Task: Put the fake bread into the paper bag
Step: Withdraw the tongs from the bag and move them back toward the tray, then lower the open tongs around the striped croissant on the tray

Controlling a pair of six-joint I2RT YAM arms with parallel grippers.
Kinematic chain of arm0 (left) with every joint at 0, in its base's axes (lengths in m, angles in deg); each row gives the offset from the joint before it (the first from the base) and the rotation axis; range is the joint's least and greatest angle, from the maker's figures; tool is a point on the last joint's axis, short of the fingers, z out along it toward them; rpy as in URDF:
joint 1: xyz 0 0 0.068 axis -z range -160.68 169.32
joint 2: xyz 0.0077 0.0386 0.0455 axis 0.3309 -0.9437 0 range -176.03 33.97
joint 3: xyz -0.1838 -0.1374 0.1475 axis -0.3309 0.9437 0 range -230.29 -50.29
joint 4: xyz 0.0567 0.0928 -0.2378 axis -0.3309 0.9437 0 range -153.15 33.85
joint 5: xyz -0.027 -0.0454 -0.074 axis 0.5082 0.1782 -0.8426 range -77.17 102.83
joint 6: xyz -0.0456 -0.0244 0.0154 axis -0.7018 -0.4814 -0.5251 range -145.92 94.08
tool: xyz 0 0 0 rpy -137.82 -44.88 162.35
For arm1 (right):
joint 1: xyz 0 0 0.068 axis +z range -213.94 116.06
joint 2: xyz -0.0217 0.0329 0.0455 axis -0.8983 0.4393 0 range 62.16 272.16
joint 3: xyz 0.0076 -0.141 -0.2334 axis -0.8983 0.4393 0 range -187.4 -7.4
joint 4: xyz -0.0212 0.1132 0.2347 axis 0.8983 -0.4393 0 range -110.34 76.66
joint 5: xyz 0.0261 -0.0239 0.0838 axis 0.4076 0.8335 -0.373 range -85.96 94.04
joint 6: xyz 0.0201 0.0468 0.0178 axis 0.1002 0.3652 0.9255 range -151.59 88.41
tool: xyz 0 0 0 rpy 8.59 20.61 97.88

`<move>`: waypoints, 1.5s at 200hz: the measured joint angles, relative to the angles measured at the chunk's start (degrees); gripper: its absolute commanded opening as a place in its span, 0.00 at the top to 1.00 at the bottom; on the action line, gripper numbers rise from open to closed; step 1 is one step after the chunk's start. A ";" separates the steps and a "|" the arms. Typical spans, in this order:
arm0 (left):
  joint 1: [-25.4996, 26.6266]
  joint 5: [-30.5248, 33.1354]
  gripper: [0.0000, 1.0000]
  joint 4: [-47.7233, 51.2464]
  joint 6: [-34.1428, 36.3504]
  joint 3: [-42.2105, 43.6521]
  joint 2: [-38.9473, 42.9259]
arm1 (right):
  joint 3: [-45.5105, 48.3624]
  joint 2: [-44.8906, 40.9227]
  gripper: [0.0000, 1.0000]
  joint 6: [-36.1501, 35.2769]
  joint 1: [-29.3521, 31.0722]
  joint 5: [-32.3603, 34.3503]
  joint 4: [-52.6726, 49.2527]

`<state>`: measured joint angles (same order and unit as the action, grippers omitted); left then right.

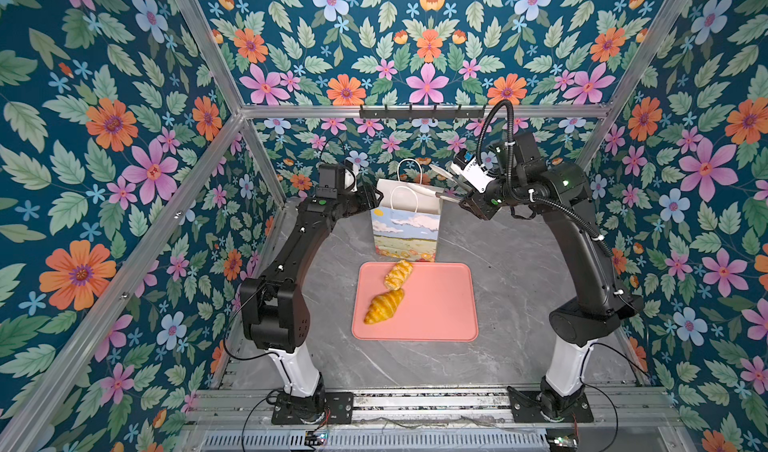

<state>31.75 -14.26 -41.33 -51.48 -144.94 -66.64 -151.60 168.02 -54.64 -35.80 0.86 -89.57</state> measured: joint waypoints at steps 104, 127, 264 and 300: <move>0.79 -3.69 0.32 -2.75 -3.74 4.50 2.32 | 22.43 -20.44 0.51 3.56 0.07 0.07 1.51; 1.14 -4.11 0.32 -3.67 -4.61 5.64 3.28 | 25.97 -22.75 0.51 4.63 -0.04 -1.20 1.46; 2.32 -2.45 0.30 -5.88 -5.95 9.27 8.13 | 45.77 -24.59 0.51 6.21 12.00 -3.28 5.64; 0.76 -1.11 0.30 -5.46 -4.28 10.51 10.40 | 50.18 -22.32 0.51 4.44 16.11 -2.58 8.94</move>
<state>32.52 -15.38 -46.79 -55.77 -134.43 -56.24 -101.42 145.70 -50.20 -19.69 -1.72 -80.63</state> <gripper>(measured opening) 0.697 0.488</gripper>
